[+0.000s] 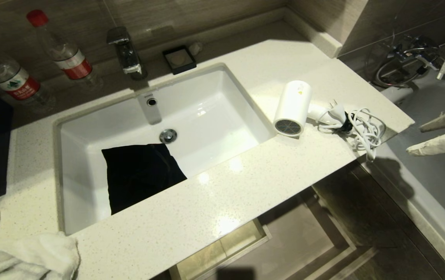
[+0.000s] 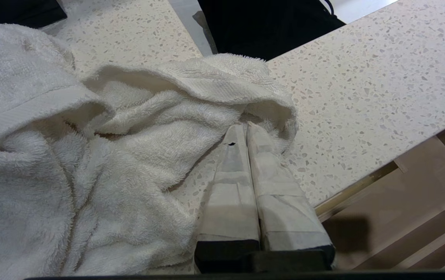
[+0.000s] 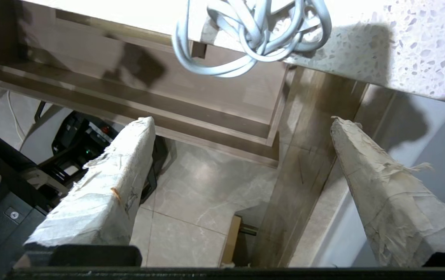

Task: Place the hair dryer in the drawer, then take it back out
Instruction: Pick up the hairdryer

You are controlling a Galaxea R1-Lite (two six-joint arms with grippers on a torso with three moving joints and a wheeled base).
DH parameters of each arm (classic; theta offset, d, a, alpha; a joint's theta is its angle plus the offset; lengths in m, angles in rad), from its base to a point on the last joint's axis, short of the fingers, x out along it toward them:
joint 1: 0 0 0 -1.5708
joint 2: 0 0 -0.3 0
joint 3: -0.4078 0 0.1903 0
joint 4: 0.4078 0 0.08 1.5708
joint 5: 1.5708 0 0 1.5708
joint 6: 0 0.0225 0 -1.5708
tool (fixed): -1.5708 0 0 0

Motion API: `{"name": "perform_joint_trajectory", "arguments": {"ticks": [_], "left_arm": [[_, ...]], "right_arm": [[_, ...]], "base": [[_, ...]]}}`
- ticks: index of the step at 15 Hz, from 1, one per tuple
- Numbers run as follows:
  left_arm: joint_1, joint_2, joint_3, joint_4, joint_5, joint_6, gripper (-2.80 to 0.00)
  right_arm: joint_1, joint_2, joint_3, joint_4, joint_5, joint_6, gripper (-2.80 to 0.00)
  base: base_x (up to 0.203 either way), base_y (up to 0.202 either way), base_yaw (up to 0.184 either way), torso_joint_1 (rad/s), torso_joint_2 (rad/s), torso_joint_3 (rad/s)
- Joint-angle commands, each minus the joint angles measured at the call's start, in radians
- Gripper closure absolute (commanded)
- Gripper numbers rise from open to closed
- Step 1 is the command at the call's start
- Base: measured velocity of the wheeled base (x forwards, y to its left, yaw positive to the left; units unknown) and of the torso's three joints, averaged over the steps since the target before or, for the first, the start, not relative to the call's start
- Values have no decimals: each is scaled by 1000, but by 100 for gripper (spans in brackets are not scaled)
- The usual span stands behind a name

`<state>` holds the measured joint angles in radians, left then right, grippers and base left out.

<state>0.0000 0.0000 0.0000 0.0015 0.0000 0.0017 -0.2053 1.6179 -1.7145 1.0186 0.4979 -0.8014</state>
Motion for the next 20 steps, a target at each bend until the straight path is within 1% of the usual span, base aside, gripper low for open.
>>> {"name": "perform_joint_trajectory", "arguments": {"ticks": [1, 2, 4, 7, 9, 10, 11, 14, 16, 18, 19, 20], "left_arm": [[0, 0, 0, 0, 0, 0, 0], [0, -2, 0, 0, 0, 0, 0], [0, -1, 0, 0, 0, 0, 0], [0, -1, 0, 0, 0, 0, 0], [0, -1, 0, 0, 0, 0, 0], [0, -1, 0, 0, 0, 0, 0], [0, -2, 0, 0, 0, 0, 0], [0, 0, 0, 0, 0, 0, 0], [0, -1, 1, 0, 0, 0, 0], [0, -2, 0, 0, 0, 0, 0], [0, 0, 1, 0, 0, 0, 0], [0, 0, 0, 0, 0, 0, 0]], "right_arm": [[1, 60, -67, 10, 1, -8, -280], [5, 83, -95, 13, 2, -21, -280], [9, 93, -101, 15, -5, -45, -280], [53, 132, -145, 16, -2, -53, -280], [63, 152, -187, 14, 8, -46, -280], [65, 163, -204, 14, 39, -44, -280], [66, 166, -206, 11, 53, -44, -280], [66, 171, -214, -11, 61, -44, -280], [66, 174, -217, -15, 103, -41, -280], [66, 181, -217, -15, 126, -37, -280], [66, 186, -217, -13, 158, -16, -280], [66, 194, -219, -10, 171, 6, -280]], "base": [[0, 0, 0, 0, 0, 0], [0, 0, 0, 0, 0, 0], [0, 0, 0, 0, 0, 0], [0, 0, 0, 0, 0, 0], [0, 0, 0, 0, 0, 0], [0, 0, 0, 0, 0, 0], [0, 0, 0, 0, 0, 0], [0, 0, 0, 0, 0, 0], [0, 0, 0, 0, 0, 0], [0, 0, 0, 0, 0, 0], [0, 0, 0, 0, 0, 0], [0, 0, 0, 0, 0, 0]]}}
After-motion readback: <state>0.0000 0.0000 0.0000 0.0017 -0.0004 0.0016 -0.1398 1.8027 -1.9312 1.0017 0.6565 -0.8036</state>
